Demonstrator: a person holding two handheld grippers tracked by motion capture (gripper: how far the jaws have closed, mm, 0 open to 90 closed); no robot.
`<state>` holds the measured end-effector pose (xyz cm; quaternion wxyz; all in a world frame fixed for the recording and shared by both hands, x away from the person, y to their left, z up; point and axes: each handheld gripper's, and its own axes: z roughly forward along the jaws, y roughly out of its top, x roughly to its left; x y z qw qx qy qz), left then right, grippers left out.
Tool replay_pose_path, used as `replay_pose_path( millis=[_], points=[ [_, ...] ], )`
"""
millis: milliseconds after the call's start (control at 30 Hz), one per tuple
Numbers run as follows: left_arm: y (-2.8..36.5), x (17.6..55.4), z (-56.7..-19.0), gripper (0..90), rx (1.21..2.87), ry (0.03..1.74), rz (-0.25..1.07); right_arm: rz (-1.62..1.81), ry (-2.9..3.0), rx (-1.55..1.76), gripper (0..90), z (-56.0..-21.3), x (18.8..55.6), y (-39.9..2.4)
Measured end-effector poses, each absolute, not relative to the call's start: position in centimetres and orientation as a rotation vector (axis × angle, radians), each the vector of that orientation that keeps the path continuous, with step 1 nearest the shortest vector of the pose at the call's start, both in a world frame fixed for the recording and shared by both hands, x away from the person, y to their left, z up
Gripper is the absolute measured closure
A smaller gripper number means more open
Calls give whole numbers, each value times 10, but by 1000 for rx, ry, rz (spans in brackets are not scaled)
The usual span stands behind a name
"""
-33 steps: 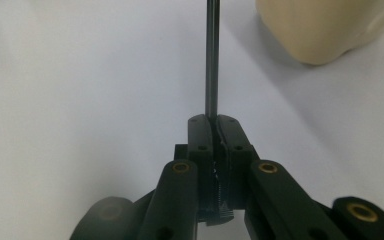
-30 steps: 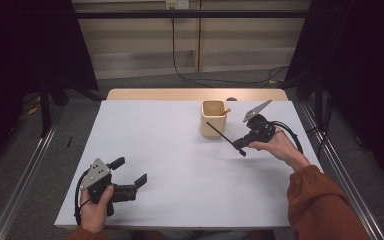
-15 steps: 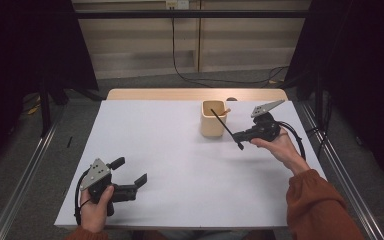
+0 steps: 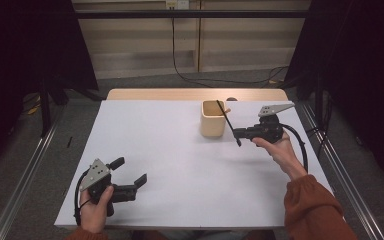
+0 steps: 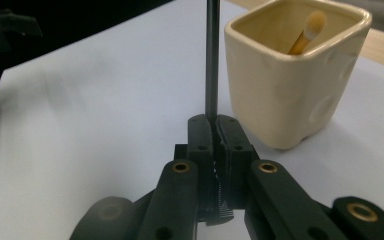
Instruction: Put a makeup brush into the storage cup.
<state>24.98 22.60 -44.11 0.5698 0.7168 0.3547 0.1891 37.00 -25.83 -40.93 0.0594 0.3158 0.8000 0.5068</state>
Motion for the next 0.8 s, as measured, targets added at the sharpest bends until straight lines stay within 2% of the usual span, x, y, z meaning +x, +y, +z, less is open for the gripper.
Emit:
replay_pose_path(
  millis=[800],
  points=[
    [227,248,-441,16,1686,827,442,1649,2349,918,854,-405,350,-255]
  ],
)
